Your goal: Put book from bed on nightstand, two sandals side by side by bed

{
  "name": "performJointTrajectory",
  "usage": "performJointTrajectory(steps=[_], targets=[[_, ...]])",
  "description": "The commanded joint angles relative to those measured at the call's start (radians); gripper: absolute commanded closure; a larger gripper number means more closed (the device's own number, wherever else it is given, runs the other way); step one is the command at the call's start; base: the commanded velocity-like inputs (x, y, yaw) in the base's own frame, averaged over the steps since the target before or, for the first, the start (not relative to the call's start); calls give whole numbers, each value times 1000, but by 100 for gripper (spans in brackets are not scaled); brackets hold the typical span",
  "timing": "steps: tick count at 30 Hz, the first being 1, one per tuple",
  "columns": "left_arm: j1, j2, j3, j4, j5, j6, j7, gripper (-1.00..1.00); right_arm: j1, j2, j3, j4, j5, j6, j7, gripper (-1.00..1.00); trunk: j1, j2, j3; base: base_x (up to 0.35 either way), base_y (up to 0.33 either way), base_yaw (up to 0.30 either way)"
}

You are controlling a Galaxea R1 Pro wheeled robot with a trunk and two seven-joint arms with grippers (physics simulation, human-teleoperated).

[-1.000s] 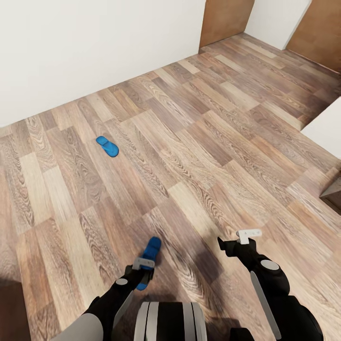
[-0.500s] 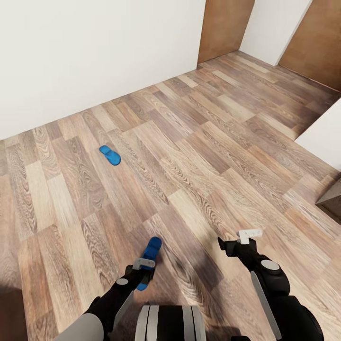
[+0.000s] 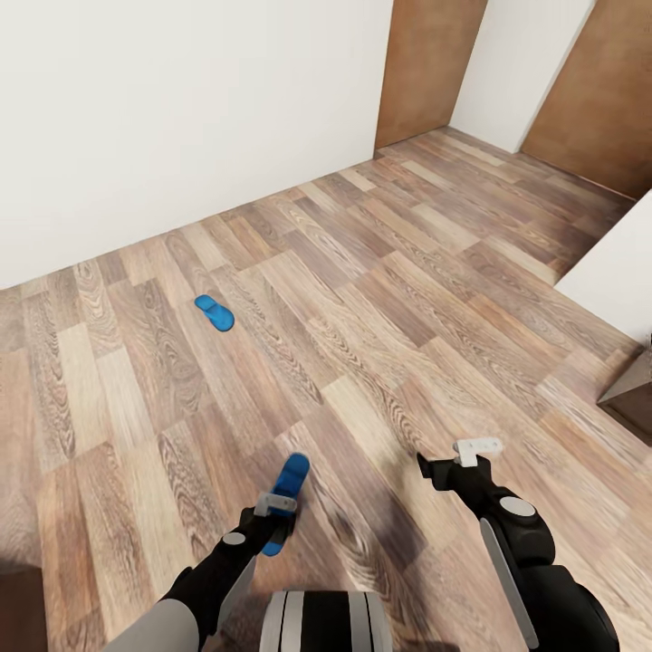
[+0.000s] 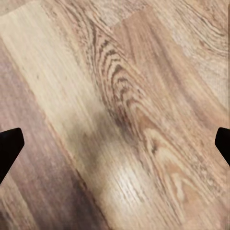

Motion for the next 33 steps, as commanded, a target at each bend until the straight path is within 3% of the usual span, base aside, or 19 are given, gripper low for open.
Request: performJointTrajectory(steps=[1, 33], targets=[[0, 0, -4, -1, -3, 6, 11, 100, 0, -1, 0, -1, 0, 5, 2, -100, -1, 0, 3, 0, 0, 0], [0, 1, -4, -1, 0, 6, 12, 100, 0, 0, 5, -1, 0, 4, 1, -100, -15, 8, 127, 0, 0, 0]])
